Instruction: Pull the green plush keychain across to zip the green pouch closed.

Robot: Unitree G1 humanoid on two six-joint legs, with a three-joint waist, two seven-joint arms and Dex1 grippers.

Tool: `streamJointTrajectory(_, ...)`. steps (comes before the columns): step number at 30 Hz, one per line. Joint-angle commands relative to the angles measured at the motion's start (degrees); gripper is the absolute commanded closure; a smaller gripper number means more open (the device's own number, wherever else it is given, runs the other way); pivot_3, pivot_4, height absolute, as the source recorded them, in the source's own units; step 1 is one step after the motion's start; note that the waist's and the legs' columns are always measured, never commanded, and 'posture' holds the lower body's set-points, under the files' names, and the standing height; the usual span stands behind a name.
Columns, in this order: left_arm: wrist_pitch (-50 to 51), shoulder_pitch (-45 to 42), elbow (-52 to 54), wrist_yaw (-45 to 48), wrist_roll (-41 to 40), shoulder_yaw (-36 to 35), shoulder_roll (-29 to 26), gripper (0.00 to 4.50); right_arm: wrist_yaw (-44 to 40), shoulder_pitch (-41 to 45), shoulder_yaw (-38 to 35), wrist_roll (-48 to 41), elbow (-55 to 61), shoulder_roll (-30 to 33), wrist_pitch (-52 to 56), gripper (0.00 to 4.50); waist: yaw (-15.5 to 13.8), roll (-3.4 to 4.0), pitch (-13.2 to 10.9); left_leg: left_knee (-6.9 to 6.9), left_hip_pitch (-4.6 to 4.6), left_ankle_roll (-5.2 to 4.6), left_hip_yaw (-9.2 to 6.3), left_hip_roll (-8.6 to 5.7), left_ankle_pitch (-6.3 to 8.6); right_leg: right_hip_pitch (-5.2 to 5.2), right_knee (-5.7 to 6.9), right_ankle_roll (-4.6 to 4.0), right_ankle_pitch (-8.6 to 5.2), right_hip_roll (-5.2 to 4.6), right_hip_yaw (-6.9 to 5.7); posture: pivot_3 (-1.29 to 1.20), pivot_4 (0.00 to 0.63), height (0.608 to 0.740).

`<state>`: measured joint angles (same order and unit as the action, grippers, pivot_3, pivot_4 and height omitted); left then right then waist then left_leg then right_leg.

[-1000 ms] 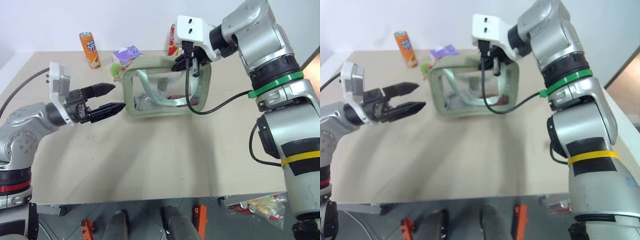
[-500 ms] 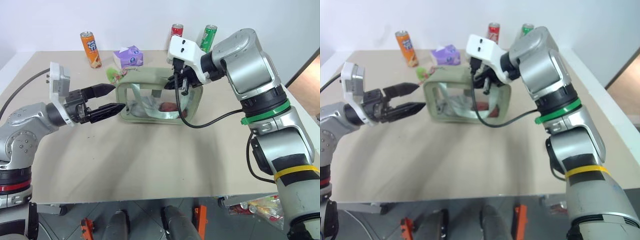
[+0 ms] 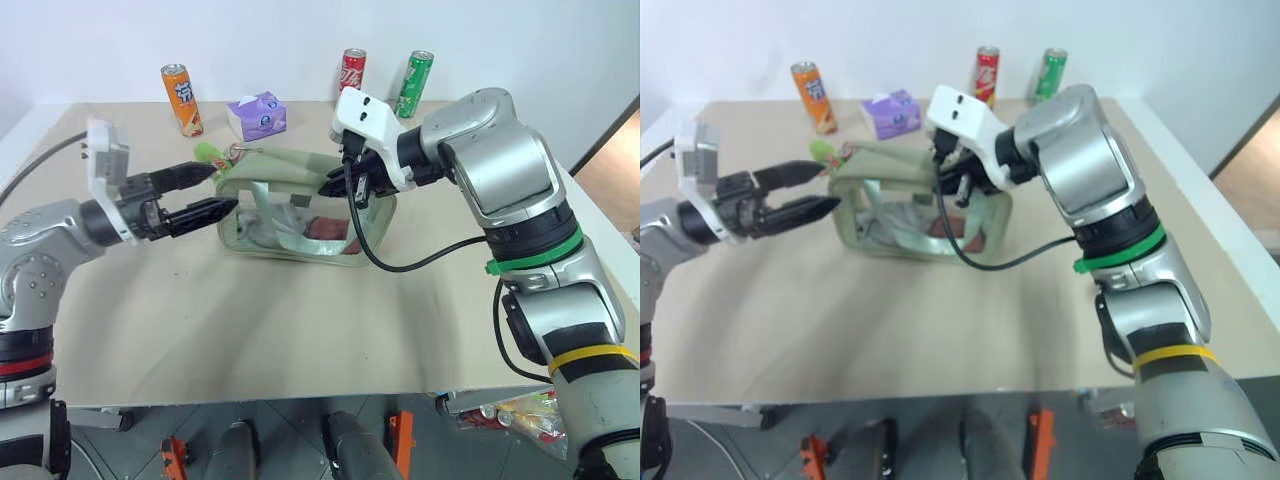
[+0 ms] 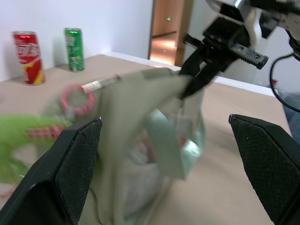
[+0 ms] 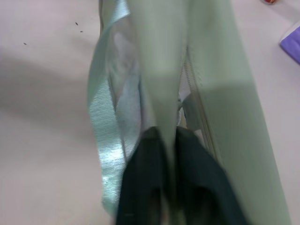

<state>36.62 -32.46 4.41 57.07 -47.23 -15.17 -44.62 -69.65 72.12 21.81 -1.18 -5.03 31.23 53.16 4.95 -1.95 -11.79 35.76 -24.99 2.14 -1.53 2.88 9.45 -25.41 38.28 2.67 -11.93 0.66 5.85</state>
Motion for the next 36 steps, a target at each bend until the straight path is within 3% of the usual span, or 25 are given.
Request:
streamJointTrajectory(1,-0.38,-0.88,0.95,0.54,-0.29,-1.92,-1.24,0.00,1.07,0.02,-2.23,-1.54,2.00,1.02,-1.08,2.44,-0.07,0.00,0.00,0.02,-0.02,0.00,0.00,0.00,0.00,0.00,0.00,0.00,0.00,-0.01,0.00,0.00,0.150,0.740)
streamJointTrajectory(8,-0.27,-1.22,0.68,0.35,-0.54,-1.94,-0.80,0.00,-0.37,1.60,-3.36,-5.01,-0.78,1.88,-1.03,0.06,-0.16,0.00,0.00,0.02,-0.04,0.00,-0.03,0.00,0.00,-0.01,-0.01,0.00,-0.01,0.00,-0.03,0.00,0.150,0.740)
streamJointTrajectory(14,0.38,-1.28,0.11,-0.48,-2.29,-3.89,-0.52,0.00,-17.35,7.72,-13.18,-21.24,-2.72,9.42,1.25,0.06,-0.45,0.01,-0.01,0.02,-0.09,0.00,-0.02,-0.01,0.00,-0.02,-0.04,0.01,-0.02,-0.03,-0.03,0.00,0.150,0.740)
streamJointTrajectory(18,1.44,-0.98,-0.86,-2.19,-4.55,-7.12,-0.36,0.00,-21.90,7.99,-18.52,-27.64,-2.81,13.89,1.02,0.06,-0.58,-0.01,0.00,-0.06,-0.05,-0.01,-0.09,0.00,0.02,0.02,-0.07,-0.04,-0.12,-0.02,-0.12,0.00,0.150,0.740)
streamJointTrajectory(24,1.72,4.11,-1.67,-1.43,-2.79,-8.82,-3.02,0.00,-15.86,-2.81,-19.09,-22.28,-4.88,19.32,-10.26,0.06,-0.45,-0.06,0.04,-0.02,0.14,-0.01,-0.04,0.01,0.02,0.16,-0.06,-0.16,-0.14,-0.02,-0.11,0.00,0.150,0.740)
streamJointTrajectory(28,0.52,10.85,-3.02,1.81,1.39,-8.04,-6.85,0.00,-5.68,-14.95,-18.96,-15.14,-3.84,18.71,-20.99,0.06,-0.27,-0.10,0.06,-0.03,0.17,-0.01,0.16,0.02,0.01,0.09,-0.04,-0.23,-0.15,-0.03,0.07,0.00,0.150,0.740)
streamJointTrajectory(36,1.58,10.99,-3.74,2.99,1.15,-9.78,-8.05,0.00,-0.22,-19.34,-20.57,-18.47,0.65,15.18,-17.07,0.06,-0.33,0.02,-0.01,-0.04,0.10,0.00,0.31,0.02,0.00,-0.03,-0.02,-0.15,-0.09,-0.03,0.22,0.00,0.150,0.740)
